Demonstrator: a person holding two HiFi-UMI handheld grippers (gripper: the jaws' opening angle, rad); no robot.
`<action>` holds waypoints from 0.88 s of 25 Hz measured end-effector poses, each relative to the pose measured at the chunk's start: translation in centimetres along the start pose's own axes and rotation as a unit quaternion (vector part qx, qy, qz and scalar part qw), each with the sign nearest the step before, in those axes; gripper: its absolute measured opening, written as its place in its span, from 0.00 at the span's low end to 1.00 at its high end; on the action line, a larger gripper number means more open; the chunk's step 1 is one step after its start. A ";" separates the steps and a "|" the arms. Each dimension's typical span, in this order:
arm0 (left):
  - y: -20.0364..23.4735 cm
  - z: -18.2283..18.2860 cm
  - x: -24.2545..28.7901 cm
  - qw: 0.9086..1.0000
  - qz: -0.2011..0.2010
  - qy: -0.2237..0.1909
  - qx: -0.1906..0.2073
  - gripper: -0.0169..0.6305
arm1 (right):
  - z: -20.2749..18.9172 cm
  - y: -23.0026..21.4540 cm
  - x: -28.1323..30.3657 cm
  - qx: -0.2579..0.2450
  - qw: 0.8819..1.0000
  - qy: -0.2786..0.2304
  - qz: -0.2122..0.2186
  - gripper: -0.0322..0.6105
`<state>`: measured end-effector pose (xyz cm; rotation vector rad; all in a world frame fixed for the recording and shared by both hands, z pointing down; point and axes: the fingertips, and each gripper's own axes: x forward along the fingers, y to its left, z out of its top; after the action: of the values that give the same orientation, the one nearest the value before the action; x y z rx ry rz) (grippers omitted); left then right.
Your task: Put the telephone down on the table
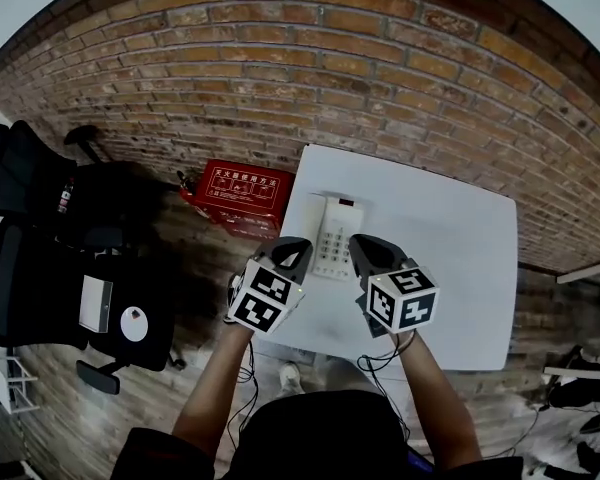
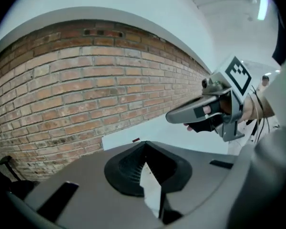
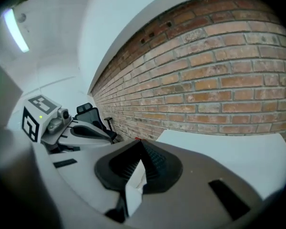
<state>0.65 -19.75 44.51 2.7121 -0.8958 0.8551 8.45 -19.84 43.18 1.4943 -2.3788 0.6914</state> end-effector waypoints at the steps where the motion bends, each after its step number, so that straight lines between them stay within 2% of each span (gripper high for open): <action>1: -0.3 0.8 -0.8 1.000 -0.004 -0.017 -0.005 0.04 | 0.5 0.7 -0.6 -0.006 1.000 -0.010 0.002 0.07; 10: -2.1 4.0 -7.4 0.994 -0.013 -0.109 -0.020 0.04 | 3.0 5.4 -5.0 -0.021 0.997 -0.081 -0.001 0.07; 22: -3.9 4.8 -14.9 0.985 -0.020 -0.172 -0.018 0.04 | 4.6 11.2 -10.4 -0.044 0.988 -0.145 -0.018 0.07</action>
<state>-4.58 -10.70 32.19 2.8831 -0.9011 0.3609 3.23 -10.10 31.74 1.6945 -2.5440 0.3764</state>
